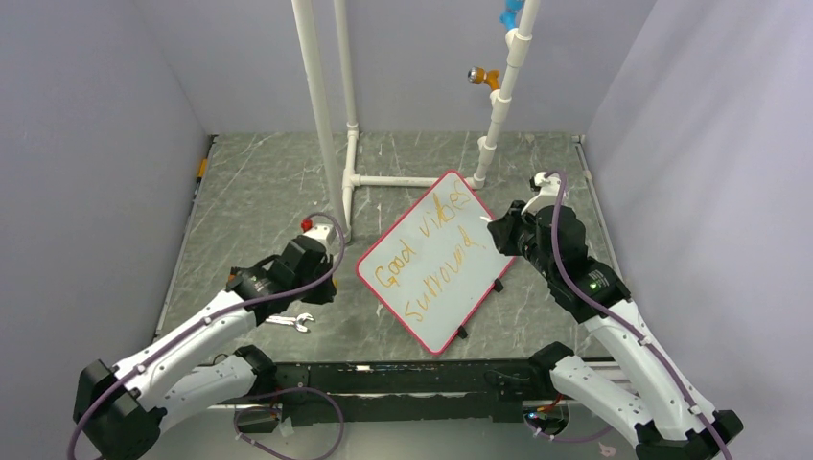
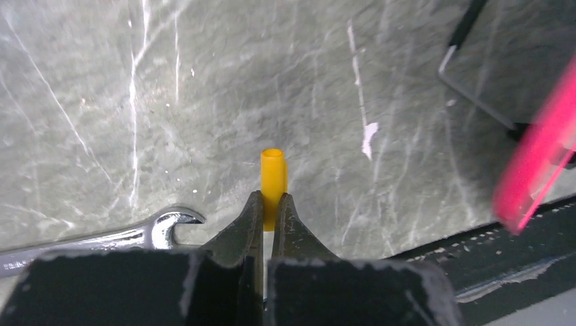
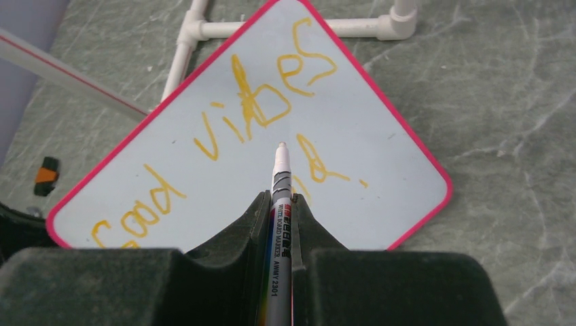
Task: Write a sentence on the whiteboard
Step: Pick up the pen cap from the center of the board, then insert the whiteboard marker without the cap into the pen cap.
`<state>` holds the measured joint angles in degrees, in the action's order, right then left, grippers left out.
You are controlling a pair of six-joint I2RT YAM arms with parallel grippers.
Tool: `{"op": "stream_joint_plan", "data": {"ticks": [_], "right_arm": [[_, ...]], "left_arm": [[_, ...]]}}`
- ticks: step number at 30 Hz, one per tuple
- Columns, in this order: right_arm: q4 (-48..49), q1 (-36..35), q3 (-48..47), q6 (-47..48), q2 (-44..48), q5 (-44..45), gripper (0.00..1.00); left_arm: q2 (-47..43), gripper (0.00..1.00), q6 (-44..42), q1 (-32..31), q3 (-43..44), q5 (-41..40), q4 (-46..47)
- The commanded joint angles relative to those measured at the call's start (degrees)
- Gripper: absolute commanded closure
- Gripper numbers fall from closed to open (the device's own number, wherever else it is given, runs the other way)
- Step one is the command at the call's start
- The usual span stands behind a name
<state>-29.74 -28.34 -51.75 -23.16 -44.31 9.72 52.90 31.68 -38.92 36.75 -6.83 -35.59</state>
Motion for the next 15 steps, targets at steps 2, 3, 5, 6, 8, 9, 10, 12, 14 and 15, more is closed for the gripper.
{"op": "stream_joint_plan", "data": {"ticks": [2, 3, 5, 6, 8, 9, 10, 12, 14, 15], "right_arm": [[3.7, -0.2, -2.8, 0.9, 0.4, -5.2, 1.0], [4.0, -0.2, -2.7, 0.8, 0.5, -5.6, 1.0], [4.4, -0.2, -2.9, 0.6, 0.5, -6.7, 1.0], [4.7, -0.2, -2.9, 0.4, 0.5, -7.5, 1.0], [5.1, -0.2, -3.1, 0.3, 0.5, -9.2, 1.0], [5.3, -0.2, -3.3, 0.3, 0.5, -10.1, 1.0], [5.4, -0.2, -3.4, 0.5, 0.5, -11.3, 1.0], [5.3, -0.2, -4.0, 1.1, 0.3, -13.2, 1.0], [5.1, -0.2, -4.6, 1.8, 0.1, -15.0, 1.0], [5.1, -0.2, -4.8, 2.1, 0.1, -15.8, 1.0]], "left_arm": [[-0.8, 1.0, -8.4, 0.0, 8.9, 1.8, -7.5], [-0.5, 1.0, -9.8, -0.1, 10.5, 2.2, -8.4], [0.0, 1.0, -12.5, 0.0, 13.6, 3.3, -9.6], [0.3, 1.0, -14.0, 0.0, 14.9, 3.8, -9.9], [0.6, 1.0, -16.8, -0.1, 17.3, 3.5, -9.6], [0.9, 1.0, -18.0, 0.0, 18.1, 3.1, -9.7], [1.1, 1.0, -19.1, 0.0, 19.4, 2.6, -9.7], [1.6, 1.0, -21.3, -0.1, 21.5, 2.1, -9.6], [2.3, 1.0, -24.1, -0.1, 23.9, 2.5, -9.7], [2.5, 1.0, -25.3, 0.0, 24.6, 3.0, -9.6]]}}
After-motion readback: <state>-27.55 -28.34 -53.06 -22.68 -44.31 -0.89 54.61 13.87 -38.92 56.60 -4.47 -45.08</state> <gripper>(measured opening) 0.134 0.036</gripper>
